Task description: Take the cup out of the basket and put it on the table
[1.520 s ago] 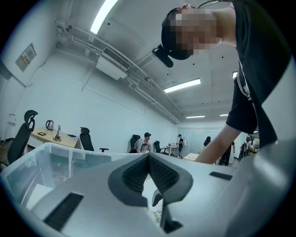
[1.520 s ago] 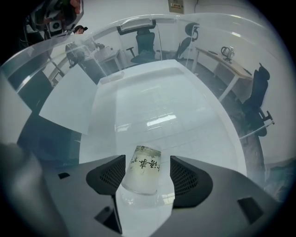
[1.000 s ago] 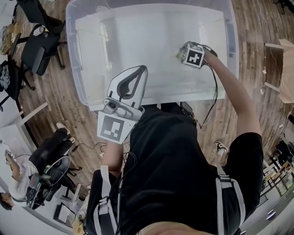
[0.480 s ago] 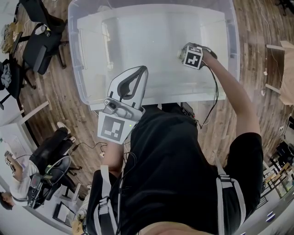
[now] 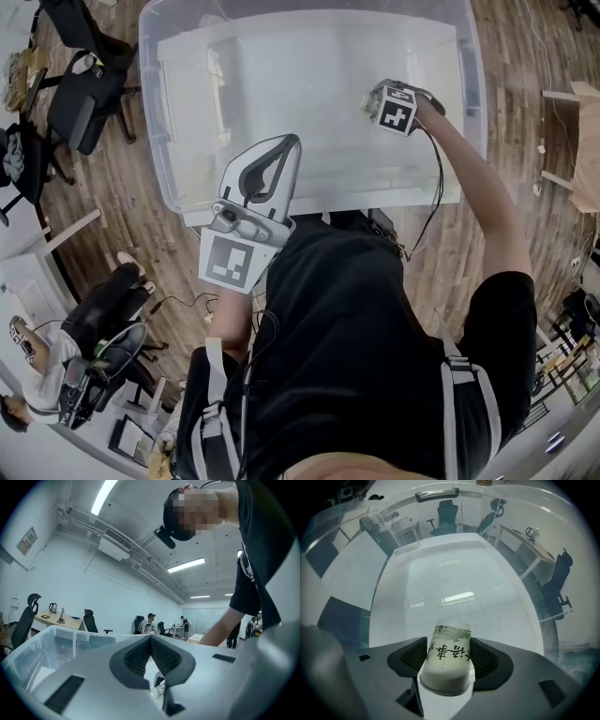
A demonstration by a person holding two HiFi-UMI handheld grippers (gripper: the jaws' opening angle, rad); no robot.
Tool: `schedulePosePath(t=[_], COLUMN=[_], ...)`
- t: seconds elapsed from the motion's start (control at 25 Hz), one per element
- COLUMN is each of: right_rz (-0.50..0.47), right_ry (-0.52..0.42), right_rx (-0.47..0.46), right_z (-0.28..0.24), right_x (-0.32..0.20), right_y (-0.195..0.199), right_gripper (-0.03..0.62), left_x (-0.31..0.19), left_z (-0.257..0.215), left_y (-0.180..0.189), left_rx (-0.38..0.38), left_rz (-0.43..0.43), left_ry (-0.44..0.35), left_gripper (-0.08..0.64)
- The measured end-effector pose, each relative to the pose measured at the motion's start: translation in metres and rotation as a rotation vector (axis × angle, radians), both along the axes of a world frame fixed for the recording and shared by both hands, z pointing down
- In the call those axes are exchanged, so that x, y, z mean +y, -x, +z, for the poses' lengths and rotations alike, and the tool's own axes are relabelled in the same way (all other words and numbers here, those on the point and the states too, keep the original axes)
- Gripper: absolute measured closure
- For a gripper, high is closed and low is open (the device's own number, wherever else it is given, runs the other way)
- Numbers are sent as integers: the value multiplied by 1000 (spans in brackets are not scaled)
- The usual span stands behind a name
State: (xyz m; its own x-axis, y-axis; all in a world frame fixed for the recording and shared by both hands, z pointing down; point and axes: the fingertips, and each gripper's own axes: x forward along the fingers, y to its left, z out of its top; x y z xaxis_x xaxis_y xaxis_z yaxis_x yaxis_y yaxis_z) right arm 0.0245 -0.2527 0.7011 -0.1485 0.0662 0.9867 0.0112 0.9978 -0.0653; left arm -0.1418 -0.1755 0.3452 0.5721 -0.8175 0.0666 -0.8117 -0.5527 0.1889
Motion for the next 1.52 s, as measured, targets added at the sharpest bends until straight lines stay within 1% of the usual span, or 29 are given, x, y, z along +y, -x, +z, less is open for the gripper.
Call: schedulePosePath(t=[0.16, 0.52, 0.64, 0.88, 1.0, 1.16, 1.28, 1.36, 1.52], right_rz=[28, 36, 51, 49, 39, 31, 46, 68, 134], right_ry=[-34, -105, -105, -146, -157, -194, -225, -243, -263], right_rx=[-44, -92, -131, -233, -264, -304, -362, -416, -559], right_z=[-22, -62, -84, -128, -142, -163, -186, -205, -243], right_x=[-10, -17, -12, -3, 4, 10, 14, 17, 28], right_y=[6, 11, 19, 35, 39, 41, 44, 46, 52], right_gripper=[299, 299, 299, 299, 299, 299, 299, 299, 299], left_x=[2, 11, 14, 20, 23, 28, 33, 34, 39], left_z=[-4, -12, -13, -17, -19, -20, -22, -25, -26], left_y=[-6, -17, -20, -28, -33, -38, -41, -43, -47], left_rx=[2, 0, -5, -3, -3, -9, -7, -2, -6], left_rz=[10, 31, 38, 54, 65, 75, 75, 74, 80], left_ry=[-13, -30, -33, -43, -47, -48, -53, -74, -79], left_gripper=[542, 542, 543, 543, 542, 543, 543, 542, 542])
